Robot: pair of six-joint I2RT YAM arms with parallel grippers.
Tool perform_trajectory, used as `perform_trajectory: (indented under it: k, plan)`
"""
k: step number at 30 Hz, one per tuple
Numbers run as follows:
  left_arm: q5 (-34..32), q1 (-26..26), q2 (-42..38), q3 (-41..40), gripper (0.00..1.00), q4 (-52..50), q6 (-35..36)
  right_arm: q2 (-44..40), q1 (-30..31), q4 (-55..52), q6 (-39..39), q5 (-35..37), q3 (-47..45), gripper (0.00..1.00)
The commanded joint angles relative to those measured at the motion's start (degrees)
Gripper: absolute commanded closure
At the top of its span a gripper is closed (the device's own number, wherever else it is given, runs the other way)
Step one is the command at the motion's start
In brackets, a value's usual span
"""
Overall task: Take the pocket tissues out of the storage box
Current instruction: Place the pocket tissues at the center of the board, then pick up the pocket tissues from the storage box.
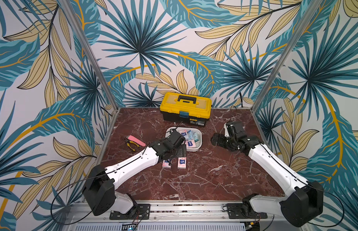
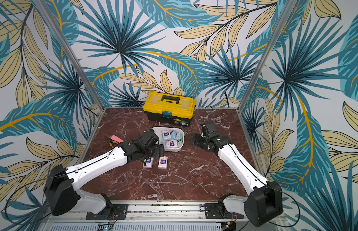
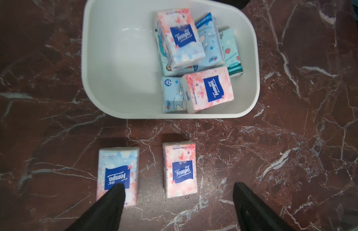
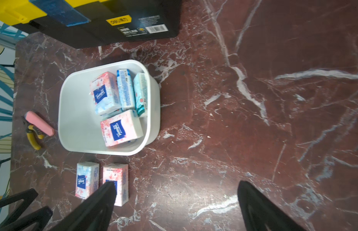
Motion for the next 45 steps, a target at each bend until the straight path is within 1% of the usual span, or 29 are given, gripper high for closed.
perform_trajectory:
  k: [1,5,9,12,19,23,24,26,32,40,45]
  plan:
    - [-6.34,0.21,-4.66,-3.65,0.06,3.35,1.45,3.82,2.36,0.01,-1.08,-1.81,3.71,0.01]
    - [-9.93,0.46,-9.58,-6.9,0.0,6.59,2.22,10.12,5.01,0.92,-2.09,-2.18,9.08,0.03]
    - [-13.9,0.78,-13.89,-10.23,0.0,9.43,2.61,17.88,8.31,0.94,-2.72,-1.52,15.94,0.03]
    - [-15.4,1.46,-16.73,-12.95,0.0,12.18,2.94,23.42,10.36,0.93,-2.81,-0.88,20.82,0.02]
    - [-13.91,3.79,-21.82,-18.44,0.0,17.33,4.85,34.0,13.3,-0.27,-4.19,1.33,30.65,0.02]
    - [-11.75,4.93,-24.59,-21.58,0.0,20.66,7.61,39.57,14.33,-1.76,-5.69,2.93,35.79,0.04]
    - [-11.71,5.04,-25.26,-22.07,0.0,22.51,8.13,41.15,14.46,-2.45,-5.95,3.43,37.32,0.05]
    - [-11.8,5.3,-25.92,-22.56,0.0,22.89,8.97,43.52,14.72,-3.49,-6.31,4.64,39.53,0.07]
    - [-12.5,5.92,-26.14,-22.74,0.0,22.8,9.93,48.94,15.07,-4.5,-7.34,6.91,43.92,0.13]
    - [-13.11,6.59,-26.1,-23.18,0.0,22.45,9.86,53.7,15.41,-5.48,-8.6,6.58,47.27,0.25]
    - [-13.46,6.82,-26.19,-23.54,0.0,22.2,9.51,55.75,15.67,-5.82,-8.73,6.66,48.3,0.27]
